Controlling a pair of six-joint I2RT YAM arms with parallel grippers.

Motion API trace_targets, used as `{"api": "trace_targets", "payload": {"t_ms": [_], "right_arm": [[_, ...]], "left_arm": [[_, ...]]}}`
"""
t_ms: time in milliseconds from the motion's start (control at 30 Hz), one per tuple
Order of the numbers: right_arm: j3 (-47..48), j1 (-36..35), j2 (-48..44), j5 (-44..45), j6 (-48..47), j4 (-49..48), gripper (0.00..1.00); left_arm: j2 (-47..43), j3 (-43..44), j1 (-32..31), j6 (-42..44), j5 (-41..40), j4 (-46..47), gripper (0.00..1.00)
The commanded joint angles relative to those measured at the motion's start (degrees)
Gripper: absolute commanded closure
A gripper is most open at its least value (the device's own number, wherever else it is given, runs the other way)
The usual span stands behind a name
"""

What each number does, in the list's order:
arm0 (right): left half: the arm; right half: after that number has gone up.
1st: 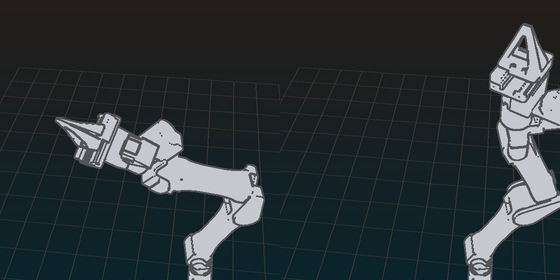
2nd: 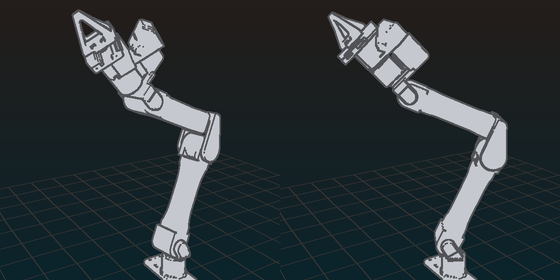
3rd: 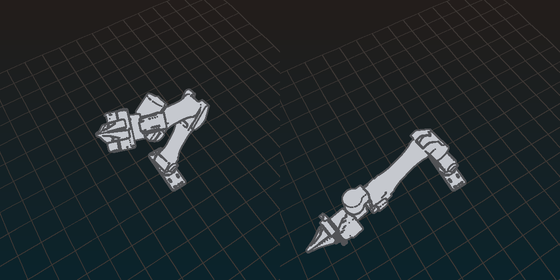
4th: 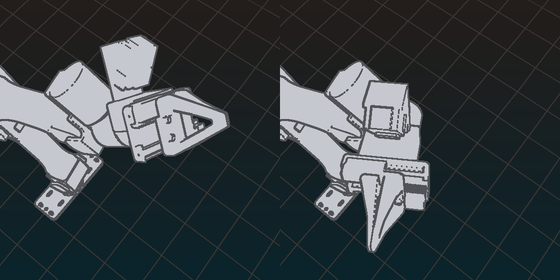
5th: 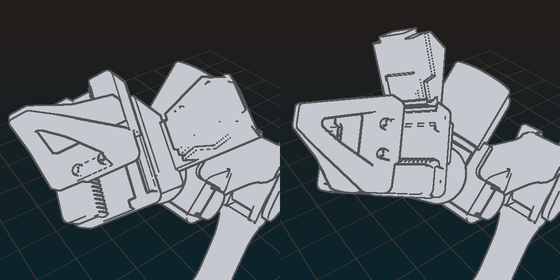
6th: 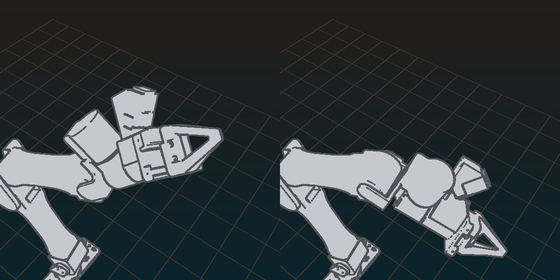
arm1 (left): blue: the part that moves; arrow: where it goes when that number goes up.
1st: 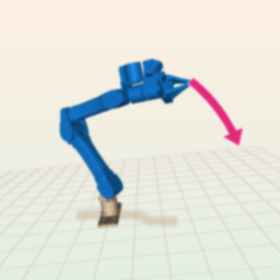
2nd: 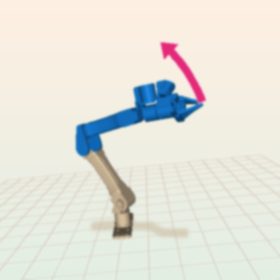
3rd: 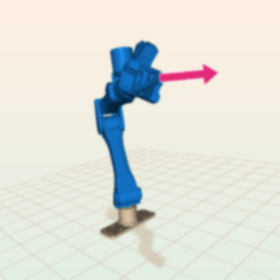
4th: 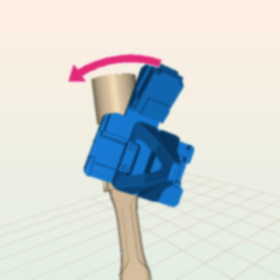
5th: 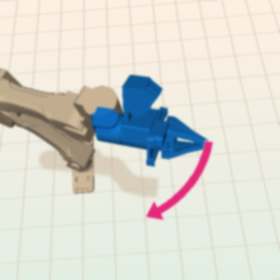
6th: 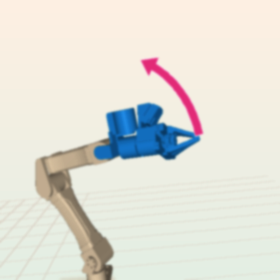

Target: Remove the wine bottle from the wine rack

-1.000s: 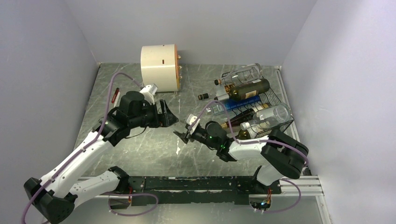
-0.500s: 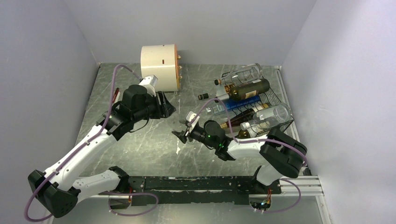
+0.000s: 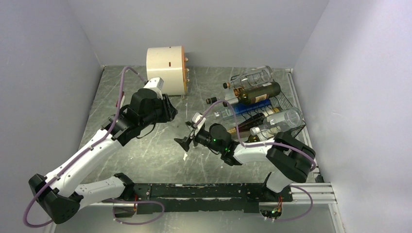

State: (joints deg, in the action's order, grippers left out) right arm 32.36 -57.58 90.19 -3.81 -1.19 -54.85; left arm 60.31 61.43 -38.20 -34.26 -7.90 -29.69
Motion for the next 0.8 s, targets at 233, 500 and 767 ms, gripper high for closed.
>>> {"api": "trace_targets", "payload": {"t_ms": [233,500,767], "right_arm": [[0.41,0.23,-8.53,6.45,-1.62,8.19,0.00],[1.75,0.30,-12.74,13.77,-6.44,19.03,0.00],[2.27,3.66,-14.04,14.34,-4.18,20.72,0.00]], "left_arm": [[0.30,9.38,1.70,5.21,-18.26,-5.87,0.93],[4.01,11.11,16.40,12.46,-13.40,-2.27,0.93],[9.61,11.69,31.39,18.41,-6.58,3.96,0.93]]}}
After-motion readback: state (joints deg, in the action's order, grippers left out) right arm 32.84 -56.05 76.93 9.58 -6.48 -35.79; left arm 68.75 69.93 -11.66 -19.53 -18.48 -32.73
